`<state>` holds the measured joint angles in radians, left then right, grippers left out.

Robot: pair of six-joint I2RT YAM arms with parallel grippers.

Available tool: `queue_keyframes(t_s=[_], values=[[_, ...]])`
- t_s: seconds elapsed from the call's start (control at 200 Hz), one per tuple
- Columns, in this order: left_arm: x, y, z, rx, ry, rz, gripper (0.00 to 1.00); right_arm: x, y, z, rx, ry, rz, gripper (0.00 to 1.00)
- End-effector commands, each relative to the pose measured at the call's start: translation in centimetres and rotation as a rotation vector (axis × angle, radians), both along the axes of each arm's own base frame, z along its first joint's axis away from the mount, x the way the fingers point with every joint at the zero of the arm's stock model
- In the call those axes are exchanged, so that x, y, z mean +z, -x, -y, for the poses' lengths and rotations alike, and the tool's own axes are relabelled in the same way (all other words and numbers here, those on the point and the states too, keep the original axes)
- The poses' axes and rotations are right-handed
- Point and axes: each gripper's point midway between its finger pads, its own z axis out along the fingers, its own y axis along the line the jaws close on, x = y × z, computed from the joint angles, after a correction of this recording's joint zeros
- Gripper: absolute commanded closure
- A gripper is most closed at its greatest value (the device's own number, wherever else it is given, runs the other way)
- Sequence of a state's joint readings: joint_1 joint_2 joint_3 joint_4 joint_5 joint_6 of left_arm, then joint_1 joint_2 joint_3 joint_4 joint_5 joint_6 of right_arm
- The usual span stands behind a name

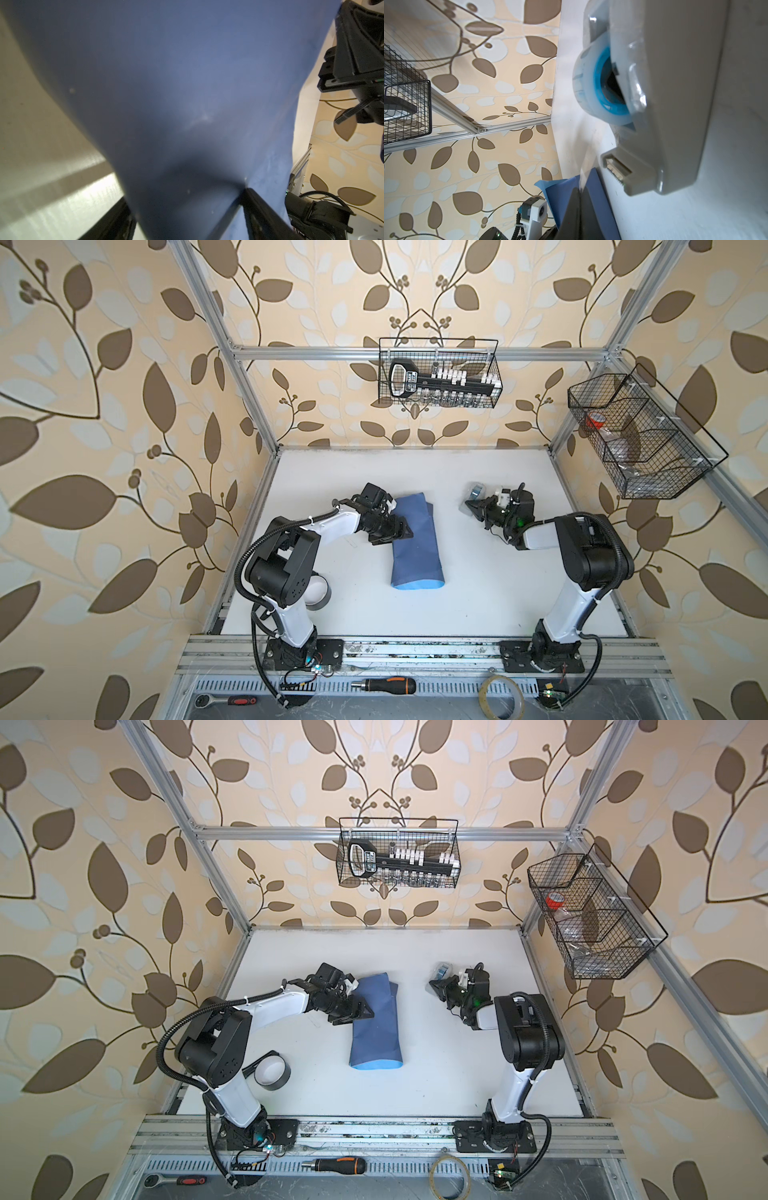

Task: Wrap the gift box in paper

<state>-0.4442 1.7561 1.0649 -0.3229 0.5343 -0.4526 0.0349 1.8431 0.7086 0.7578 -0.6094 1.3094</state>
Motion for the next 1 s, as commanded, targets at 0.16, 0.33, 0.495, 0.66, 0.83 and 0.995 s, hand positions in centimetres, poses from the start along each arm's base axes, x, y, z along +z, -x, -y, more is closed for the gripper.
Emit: queue_keyframes(t_s=[0.16,0.33,0.495,0.66,0.83,0.995], values=[[-5.9,1.5,-3.0,0.039,-0.218,-0.089,0.21,1.5,1.3,-1.5,0.055,-0.030,0.034,1.00],[-6.0,1.5,-3.0,0.039,-0.219,-0.090,0.21,1.3,1.7,-1.9,0.063,-0.025,0.029,1.00],[-6.0,1.5,-3.0,0.041,-0.216,-0.089,0.22,0.8,2.0,-1.8,0.059,-0.017,0.016,1.00],[-5.9,1.5,-3.0,0.043,-0.215,-0.087,0.22,-0.2,2.3,-1.9,0.061,-0.003,-0.004,1.00],[-6.0,1.5,-3.0,0.040,-0.215,-0.088,0.22,-1.6,2.5,-1.8,0.062,0.007,-0.031,1.00],[-5.9,1.4,-3.0,0.040,-0.217,-0.087,0.22,-2.7,2.6,-1.8,0.067,0.018,-0.052,1.00]])
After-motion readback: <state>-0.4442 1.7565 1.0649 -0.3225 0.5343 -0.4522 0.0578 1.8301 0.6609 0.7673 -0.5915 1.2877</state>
